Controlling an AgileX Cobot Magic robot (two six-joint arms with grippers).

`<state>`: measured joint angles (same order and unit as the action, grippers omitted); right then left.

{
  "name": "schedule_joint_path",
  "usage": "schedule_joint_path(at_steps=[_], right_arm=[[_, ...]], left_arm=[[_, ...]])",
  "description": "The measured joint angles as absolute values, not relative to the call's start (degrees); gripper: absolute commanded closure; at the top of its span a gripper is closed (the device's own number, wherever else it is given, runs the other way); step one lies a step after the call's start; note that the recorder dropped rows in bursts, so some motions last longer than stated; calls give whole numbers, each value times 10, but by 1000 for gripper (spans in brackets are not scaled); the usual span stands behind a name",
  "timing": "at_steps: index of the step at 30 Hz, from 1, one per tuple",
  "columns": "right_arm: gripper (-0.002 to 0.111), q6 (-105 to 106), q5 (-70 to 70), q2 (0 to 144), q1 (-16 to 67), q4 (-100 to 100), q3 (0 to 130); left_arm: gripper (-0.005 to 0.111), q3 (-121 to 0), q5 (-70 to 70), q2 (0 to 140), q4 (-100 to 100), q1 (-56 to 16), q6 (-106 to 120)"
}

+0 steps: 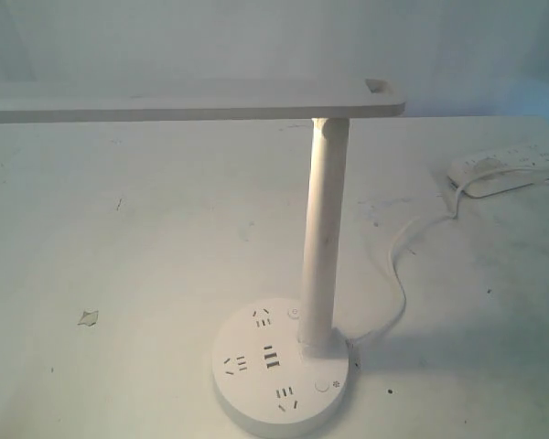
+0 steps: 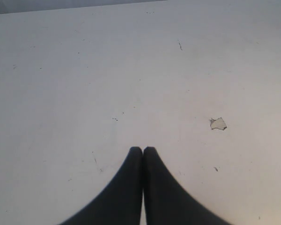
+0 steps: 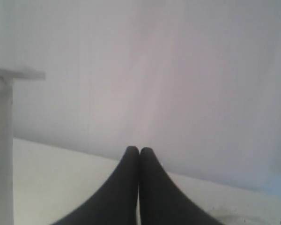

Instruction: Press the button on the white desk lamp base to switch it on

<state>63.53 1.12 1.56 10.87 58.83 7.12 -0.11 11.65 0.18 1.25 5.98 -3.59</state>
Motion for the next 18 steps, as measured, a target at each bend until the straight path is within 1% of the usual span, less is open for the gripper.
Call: schedule_joint_path(at_steps=[4,6,10,13,16,18], right_arm=[[108,629,10,16,109,572,19],[108,592,8,16,109,508,5],[108,395,-13,16,109,251,3],[108,260,-31,16,109,100,3],[108,183,-83,16,109,42,3],[108,126,-154,16,109,38,3]], left_arm=[[107,-1,116,2,12,60,-36],[107,-1,116,2,12,60,-36],[107,-1,116,2,12,60,-36],[107,-1,116,2,12,60,-36],[107,-1,116,2,12,60,-36],[107,-1,116,2,12,60,-36]])
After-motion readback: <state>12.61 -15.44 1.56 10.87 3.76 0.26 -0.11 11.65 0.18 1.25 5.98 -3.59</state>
